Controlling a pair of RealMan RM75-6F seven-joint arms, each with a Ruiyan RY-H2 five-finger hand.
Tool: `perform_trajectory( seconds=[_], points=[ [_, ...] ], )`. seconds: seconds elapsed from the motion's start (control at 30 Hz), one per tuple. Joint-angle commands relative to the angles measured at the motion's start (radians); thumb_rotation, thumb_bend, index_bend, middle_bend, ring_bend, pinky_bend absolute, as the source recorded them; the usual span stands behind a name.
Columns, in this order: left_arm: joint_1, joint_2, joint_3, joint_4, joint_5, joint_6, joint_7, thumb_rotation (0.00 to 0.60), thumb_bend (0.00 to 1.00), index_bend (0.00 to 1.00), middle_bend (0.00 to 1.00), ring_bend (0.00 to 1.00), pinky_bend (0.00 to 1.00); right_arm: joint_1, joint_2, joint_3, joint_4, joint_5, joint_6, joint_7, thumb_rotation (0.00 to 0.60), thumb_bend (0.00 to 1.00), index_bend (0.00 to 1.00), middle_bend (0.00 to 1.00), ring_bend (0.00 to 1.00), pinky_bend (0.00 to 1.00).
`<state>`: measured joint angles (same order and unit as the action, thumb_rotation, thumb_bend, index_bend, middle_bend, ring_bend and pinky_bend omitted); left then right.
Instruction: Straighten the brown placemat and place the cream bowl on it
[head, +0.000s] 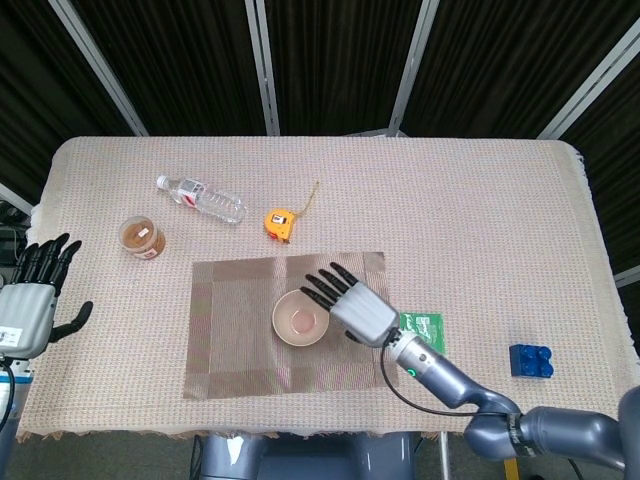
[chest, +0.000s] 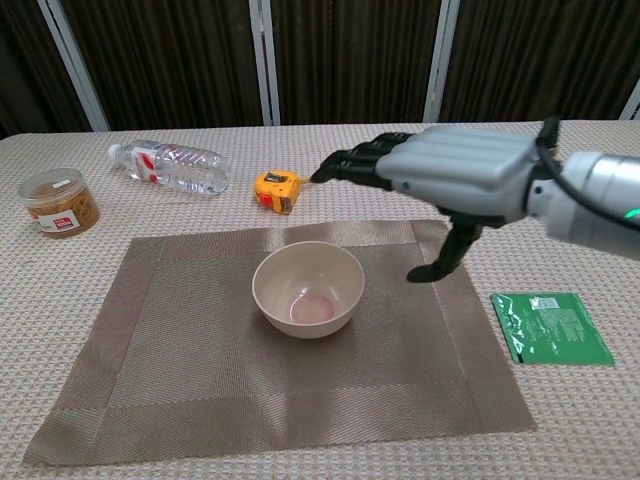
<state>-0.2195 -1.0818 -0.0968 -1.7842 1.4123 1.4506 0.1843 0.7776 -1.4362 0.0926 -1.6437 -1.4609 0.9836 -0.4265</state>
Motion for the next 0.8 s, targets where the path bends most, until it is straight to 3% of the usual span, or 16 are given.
perform_trajectory(
  seconds=[0.03,0.17,0.37,0.53,0.8],
  points=[
    [0.028,-0.050,0.006,0.056,0.038,0.065,0.001,0.600,0.36,0.00,0.00,0.00,0.00,-0.136,0.146,-0.067,-0.048,-0.107,0.200,0.047,0.600,0.10,0.00,0.00,0.00,0.00],
    [0.051,-0.074,0.017,0.069,0.033,0.085,0.018,0.600,0.36,0.00,0.00,0.00,0.00,-0.257,0.213,-0.100,0.049,-0.159,0.392,0.184,0.600,0.10,0.00,0.00,0.00,0.00],
    [0.084,-0.100,0.033,0.098,0.044,0.124,0.023,0.600,0.36,0.00,0.00,0.00,0.00,-0.425,0.222,-0.105,0.186,-0.098,0.586,0.344,0.600,0.01,0.00,0.00,0.00,0.00],
    [0.104,-0.106,0.041,0.116,0.067,0.151,0.016,0.600,0.36,0.00,0.00,0.00,0.00,-0.526,0.216,-0.104,0.207,-0.033,0.649,0.410,0.600,0.00,0.00,0.00,0.00,0.00],
    [0.120,-0.098,0.043,0.124,0.081,0.168,-0.006,0.600,0.36,0.00,0.00,0.00,0.00,-0.586,0.212,-0.097,0.171,-0.030,0.700,0.368,0.600,0.00,0.00,0.00,0.00,0.00]
  ],
)
